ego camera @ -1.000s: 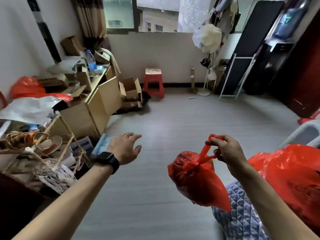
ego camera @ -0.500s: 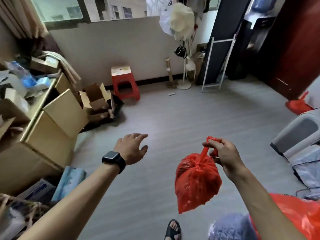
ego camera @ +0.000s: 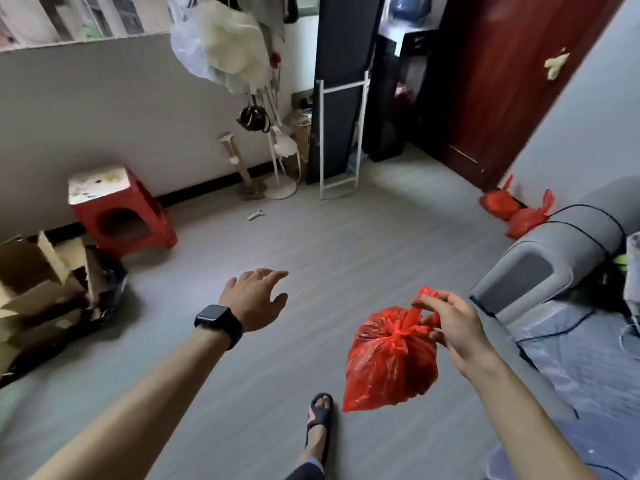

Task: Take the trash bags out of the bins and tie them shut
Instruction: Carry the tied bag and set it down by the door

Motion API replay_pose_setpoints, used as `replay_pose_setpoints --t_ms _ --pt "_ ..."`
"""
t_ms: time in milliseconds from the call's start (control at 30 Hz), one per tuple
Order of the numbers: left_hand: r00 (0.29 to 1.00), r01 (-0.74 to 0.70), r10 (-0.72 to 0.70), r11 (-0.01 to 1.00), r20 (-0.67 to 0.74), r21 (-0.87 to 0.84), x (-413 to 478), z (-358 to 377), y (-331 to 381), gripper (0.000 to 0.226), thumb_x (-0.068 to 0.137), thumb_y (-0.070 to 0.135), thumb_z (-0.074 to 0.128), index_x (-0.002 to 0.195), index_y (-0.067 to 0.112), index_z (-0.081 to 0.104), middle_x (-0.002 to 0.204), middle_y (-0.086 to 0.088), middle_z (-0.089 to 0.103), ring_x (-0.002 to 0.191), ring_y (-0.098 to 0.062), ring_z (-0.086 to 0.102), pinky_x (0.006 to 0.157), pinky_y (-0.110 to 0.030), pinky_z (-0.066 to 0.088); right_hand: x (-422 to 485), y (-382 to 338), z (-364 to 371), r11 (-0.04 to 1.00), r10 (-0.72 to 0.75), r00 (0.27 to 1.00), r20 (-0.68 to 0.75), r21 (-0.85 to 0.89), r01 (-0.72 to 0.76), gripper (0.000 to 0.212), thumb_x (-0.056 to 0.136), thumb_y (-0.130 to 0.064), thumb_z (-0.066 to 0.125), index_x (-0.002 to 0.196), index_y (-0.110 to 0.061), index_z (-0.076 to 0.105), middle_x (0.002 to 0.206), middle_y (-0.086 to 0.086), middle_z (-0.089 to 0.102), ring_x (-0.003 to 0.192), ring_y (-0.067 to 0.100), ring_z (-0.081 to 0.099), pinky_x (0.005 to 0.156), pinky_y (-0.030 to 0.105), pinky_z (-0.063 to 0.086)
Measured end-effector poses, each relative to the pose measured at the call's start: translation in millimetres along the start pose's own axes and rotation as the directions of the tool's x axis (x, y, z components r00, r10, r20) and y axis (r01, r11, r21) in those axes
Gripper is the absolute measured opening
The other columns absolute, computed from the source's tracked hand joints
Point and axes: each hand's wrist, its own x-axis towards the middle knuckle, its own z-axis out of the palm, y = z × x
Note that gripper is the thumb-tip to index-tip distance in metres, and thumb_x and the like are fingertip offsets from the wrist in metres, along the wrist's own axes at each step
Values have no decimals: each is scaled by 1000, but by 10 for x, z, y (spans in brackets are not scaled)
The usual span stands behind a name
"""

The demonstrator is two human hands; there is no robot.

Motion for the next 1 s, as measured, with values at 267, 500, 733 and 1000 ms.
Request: replay_pose_setpoints --t_ms 267,500,733,1000 --pt "957 -254 251 967 143 1 2623 -289 999 52 95 50 43 146 38 36 149 6 44 134 -23 42 108 -42 34 1737 -838 -446 995 64 967 -247 87 -44 19 93 -20 63 106 -7 65 105 10 75 64 12 55 49 22 35" --pt "907 -386 373 922 194 35 4500 -408 1994 53 96 50 43 147 37 35 148 4 45 134 -25 42 109 -43 34 3222 -1396 -898 989 69 933 -354 150 -16 17 94 -22 62 107 -11 64 97 2 76 64 10 55 49 21 36" --pt "889 -427 402 901 220 75 6280 -446 2918 53 96 52 42 146 38 36 148 5 46 134 -24 43 109 -42 35 4895 -1972 -1504 965 133 910 -392 259 -30 3 92 -20 65 92 -17 65 94 6 76 61 12 56 47 22 35" --pt "875 -440 410 895 256 70 8174 -543 3980 52 95 51 42 146 38 37 144 2 49 133 -25 43 109 -40 34 6653 -2751 -2226 979 132 893 -430 197 -50 8 95 -21 62 96 -16 68 90 -1 76 66 8 57 51 22 38"
